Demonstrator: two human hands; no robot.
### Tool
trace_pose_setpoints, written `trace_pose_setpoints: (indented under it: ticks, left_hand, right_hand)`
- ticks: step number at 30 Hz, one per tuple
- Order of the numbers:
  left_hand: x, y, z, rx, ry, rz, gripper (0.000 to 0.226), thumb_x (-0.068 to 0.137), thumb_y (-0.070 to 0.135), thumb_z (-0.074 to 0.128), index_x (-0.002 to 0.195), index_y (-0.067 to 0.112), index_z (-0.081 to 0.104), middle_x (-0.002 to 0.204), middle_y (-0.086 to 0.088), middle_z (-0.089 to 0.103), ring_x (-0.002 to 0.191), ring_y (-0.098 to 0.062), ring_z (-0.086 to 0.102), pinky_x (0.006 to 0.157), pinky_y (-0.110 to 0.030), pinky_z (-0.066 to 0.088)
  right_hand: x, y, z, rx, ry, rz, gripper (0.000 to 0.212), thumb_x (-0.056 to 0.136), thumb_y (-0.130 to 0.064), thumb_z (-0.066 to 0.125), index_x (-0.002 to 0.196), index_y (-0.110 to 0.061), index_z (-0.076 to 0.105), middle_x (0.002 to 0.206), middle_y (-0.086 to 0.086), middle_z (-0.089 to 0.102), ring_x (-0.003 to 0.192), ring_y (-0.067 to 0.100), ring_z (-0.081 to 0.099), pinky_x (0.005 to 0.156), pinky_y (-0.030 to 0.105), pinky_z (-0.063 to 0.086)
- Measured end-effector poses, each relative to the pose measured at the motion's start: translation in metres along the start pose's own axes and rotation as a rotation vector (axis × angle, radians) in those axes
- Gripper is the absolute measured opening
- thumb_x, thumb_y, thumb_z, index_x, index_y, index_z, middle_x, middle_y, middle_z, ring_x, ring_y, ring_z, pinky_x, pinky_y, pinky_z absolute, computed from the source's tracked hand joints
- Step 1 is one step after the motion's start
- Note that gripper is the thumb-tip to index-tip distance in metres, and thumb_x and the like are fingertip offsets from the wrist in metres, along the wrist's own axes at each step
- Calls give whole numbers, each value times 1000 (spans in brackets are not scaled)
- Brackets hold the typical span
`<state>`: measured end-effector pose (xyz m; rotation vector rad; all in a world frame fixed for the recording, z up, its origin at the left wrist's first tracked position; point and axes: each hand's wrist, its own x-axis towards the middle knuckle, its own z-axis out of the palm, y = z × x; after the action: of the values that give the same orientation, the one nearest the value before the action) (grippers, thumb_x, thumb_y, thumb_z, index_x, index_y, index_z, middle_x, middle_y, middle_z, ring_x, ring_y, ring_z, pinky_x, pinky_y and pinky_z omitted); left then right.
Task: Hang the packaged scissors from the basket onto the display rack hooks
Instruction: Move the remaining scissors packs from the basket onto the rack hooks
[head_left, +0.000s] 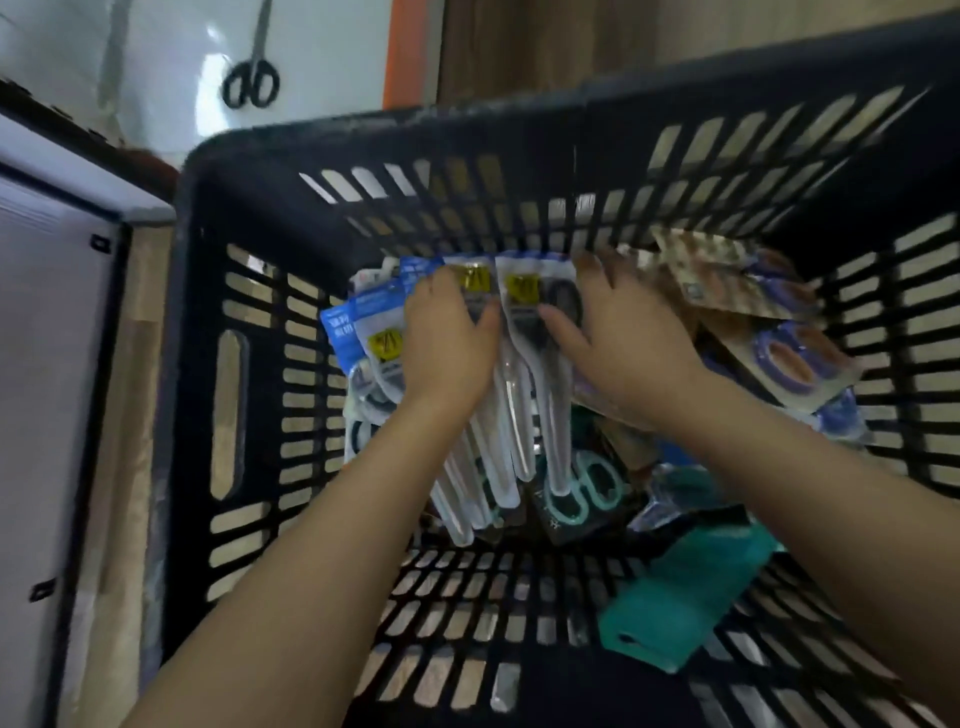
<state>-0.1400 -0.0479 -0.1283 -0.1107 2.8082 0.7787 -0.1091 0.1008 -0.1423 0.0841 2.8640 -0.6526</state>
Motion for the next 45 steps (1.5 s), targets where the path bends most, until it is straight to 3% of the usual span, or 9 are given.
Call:
trace_pose_setpoints:
  ticks: [6,10,13,15,21,24,33,40,45]
  left_hand:
    - [17,10,15,-85,27,-221,44,87,27,62,120,2,48,117,-16,58,111,-34,53,92,-47,45]
    - [20,18,8,-258,4,-388,39,87,20,64,120,6,49,106,-6,58,103,-25,56,87,-31,46]
    - [17,25,-2,-453,-70,-442,3,86,13,63,88,14,60,85,-2,61,90,-23,61,80,-32,49]
    - [12,29,-8,-592,-130,-479,13,86,7,61,79,17,57,94,-11,67,94,-28,64,86,-39,53]
    - [-12,35,-37,-733,-194,-470,26,96,14,49,122,17,50,119,-7,61,108,-26,59,96,-47,48]
    - [-25,46,-71,-748,-183,-453,25,98,13,47,120,22,48,116,1,59,106,-19,57,90,-38,48]
    - [-59,142,-294,-1005,-8,-315,27,95,4,49,120,12,54,110,-8,65,97,-22,63,80,-34,53]
    - [-103,240,-539,-1028,239,-71,20,95,2,47,108,16,55,91,3,64,71,2,61,61,-12,48]
    - [-170,303,-695,-1036,485,53,18,96,4,46,97,18,57,89,-3,63,80,-18,59,73,-31,48]
  right_hand:
    - [6,-2,27,205,-68,164,87,88,-58,48,149,-8,11,143,19,37,129,35,38,99,38,36]
    - [12,-8,21,548,23,293,91,75,-41,75,142,-6,25,134,11,48,122,27,45,94,33,42]
    - [10,-13,6,772,32,398,70,72,-24,80,127,-8,40,118,2,54,105,14,51,80,23,40]
    - [6,-14,-3,1003,-11,506,49,79,-18,74,117,-13,45,110,1,57,100,16,55,78,29,46]
    - [-14,-27,-40,1108,-88,555,17,98,-21,48,113,-15,44,85,-4,54,66,8,50,46,15,40]
    - [-24,-42,-71,1088,-59,486,8,99,-17,44,106,-17,42,83,-14,51,72,1,50,56,13,40]
    - [-36,-170,-309,1254,29,291,16,95,-7,50,92,-22,53,90,-3,63,80,10,58,76,26,48]
    - [-54,-311,-537,1266,-37,-64,12,95,-10,50,94,-20,56,75,-11,68,66,0,63,54,11,47]
    - [-93,-410,-672,1167,37,-339,10,95,-14,52,88,-20,55,78,1,57,64,10,52,52,15,43]
